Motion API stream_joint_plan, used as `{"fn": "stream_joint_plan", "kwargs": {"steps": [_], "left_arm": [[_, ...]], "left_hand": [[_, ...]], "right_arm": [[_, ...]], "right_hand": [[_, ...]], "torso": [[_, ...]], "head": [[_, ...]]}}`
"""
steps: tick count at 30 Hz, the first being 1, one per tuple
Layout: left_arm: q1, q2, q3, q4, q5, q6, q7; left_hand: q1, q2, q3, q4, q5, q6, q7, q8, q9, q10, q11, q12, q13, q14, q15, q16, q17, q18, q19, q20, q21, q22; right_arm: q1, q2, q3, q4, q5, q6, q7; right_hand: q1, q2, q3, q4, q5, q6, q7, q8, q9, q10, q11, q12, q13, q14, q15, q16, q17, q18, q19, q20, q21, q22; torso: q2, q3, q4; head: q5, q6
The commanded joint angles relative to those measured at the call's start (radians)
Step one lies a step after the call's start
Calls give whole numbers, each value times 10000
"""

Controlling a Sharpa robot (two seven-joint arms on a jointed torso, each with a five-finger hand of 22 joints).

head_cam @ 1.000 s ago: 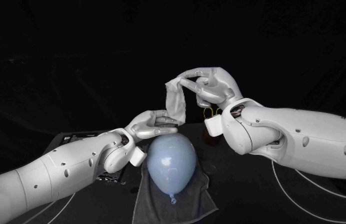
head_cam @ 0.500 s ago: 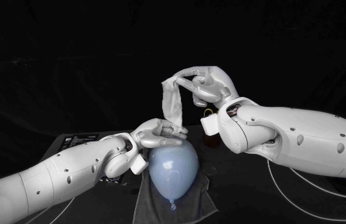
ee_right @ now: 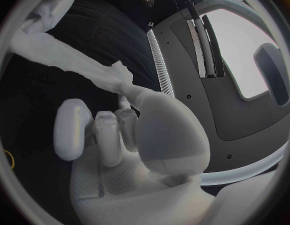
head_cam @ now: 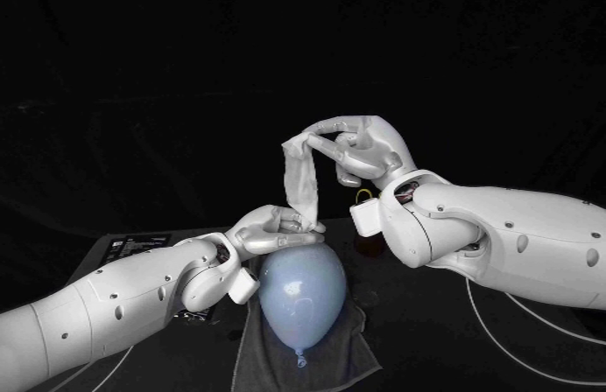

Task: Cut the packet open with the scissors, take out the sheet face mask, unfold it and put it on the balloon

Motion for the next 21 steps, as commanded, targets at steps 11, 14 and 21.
{"fn": "stream_joint_plan", "kwargs": {"steps": [11, 14, 21], "left_arm": [[-14, -174, 2, 7, 1179, -191, 38], [-13, -185, 2, -17, 1347, -210, -41], [-13, -165, 1, -18, 1807, -244, -183]], "left_hand": [[-75, -372, -284, 308, 13, -11, 763, -436, -158, 34, 70, -282, 8, 247, -18, 15, -66, -428, 309, -3, 118, 27], [-11, -388, -295, 309, 14, -4, 776, -486, -174, 95, 65, -273, 13, 362, -38, 64, -54, -490, 438, -15, 153, 40], [-3, -365, -324, 448, 13, 82, 766, -577, -197, 330, 16, -222, 21, 698, -116, 230, -11, -533, 736, -36, 224, 61]], "right_arm": [[6, -95, 11, -84, -14, 89, 154], [6, -112, 11, -78, -13, 84, 158], [6, -117, 11, -66, -11, 90, 160]], "right_hand": [[9, 123, 53, -26, 49, 78, -13, 49, 9, 427, -30, 68, 1808, 1041, -52, 41, 2627, 67, -9, -74, -15, 1841], [9, 123, 53, -26, 49, 78, -13, 49, 9, 427, -30, 68, 1808, 1041, -52, 41, 2627, 67, -9, -74, -15, 1841], [9, 123, 53, -26, 49, 78, -13, 49, 9, 427, -30, 68, 1808, 1041, -52, 41, 2627, 67, -9, -74, -15, 1841]], "torso": [[54, 6, 6], [58, 8, 3], [71, 11, -7]], "head": [[-50, 21], [-39, 18], [-17, 19]]}}
